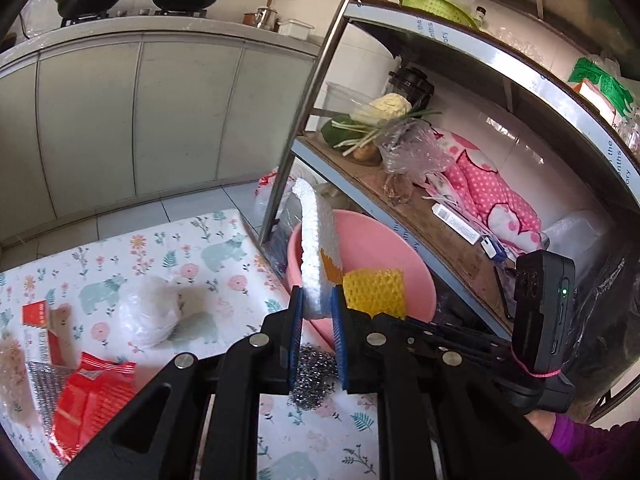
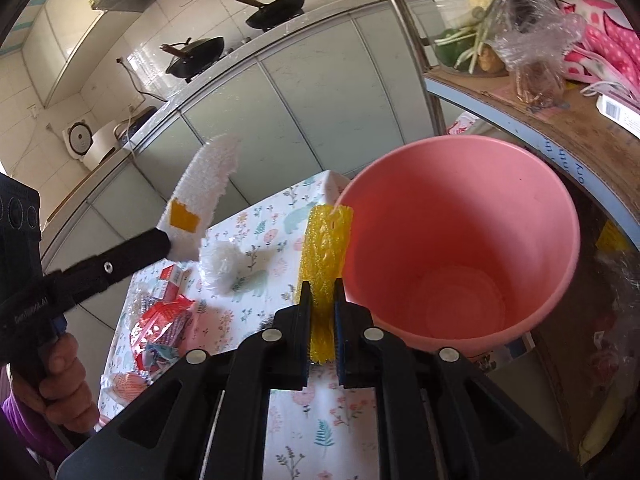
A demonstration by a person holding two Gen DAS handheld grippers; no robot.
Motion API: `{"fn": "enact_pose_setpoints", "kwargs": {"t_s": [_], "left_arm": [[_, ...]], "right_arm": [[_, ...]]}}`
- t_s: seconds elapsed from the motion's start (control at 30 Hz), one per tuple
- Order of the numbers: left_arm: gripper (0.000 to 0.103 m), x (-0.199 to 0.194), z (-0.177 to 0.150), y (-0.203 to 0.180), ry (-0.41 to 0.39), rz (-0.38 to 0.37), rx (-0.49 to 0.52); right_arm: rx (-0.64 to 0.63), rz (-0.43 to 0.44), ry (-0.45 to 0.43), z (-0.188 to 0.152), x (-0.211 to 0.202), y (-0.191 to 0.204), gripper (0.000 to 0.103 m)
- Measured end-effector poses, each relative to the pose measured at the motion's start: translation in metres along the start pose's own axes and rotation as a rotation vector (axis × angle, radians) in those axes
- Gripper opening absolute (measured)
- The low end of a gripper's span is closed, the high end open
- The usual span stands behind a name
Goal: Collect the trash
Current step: 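Carry both items over the pink bucket and open both grippers to drop them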
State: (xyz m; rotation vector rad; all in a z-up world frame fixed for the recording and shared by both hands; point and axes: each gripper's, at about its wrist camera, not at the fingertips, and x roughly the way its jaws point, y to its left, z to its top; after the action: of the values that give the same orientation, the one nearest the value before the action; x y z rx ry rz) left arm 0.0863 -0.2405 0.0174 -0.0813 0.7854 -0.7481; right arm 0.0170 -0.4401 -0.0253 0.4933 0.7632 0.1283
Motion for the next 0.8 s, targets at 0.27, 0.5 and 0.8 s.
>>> {"fn": "enact_pose_setpoints", "kwargs": {"t_s": [0.27,0.5,0.8], "left_arm": [[0.014,0.029,-0.008,-0.007,0.051,-0.023,-0.004],[0.014,0.061,-0.013,-0.018,0.071,-0.037,-0.004],[0.014,0.099,-0.024,-0.015,0.086,0.014,0.03]], "right_arm": [[0.016,-0.055,0.008,0.006,0.012,-0.027,0.01],[-0.022,-0.082,0.011,0.014,0.018,-0.029,0.01],[-0.033,-0.131,0.062,0.015,0.033,-0.045,0.01]]}}
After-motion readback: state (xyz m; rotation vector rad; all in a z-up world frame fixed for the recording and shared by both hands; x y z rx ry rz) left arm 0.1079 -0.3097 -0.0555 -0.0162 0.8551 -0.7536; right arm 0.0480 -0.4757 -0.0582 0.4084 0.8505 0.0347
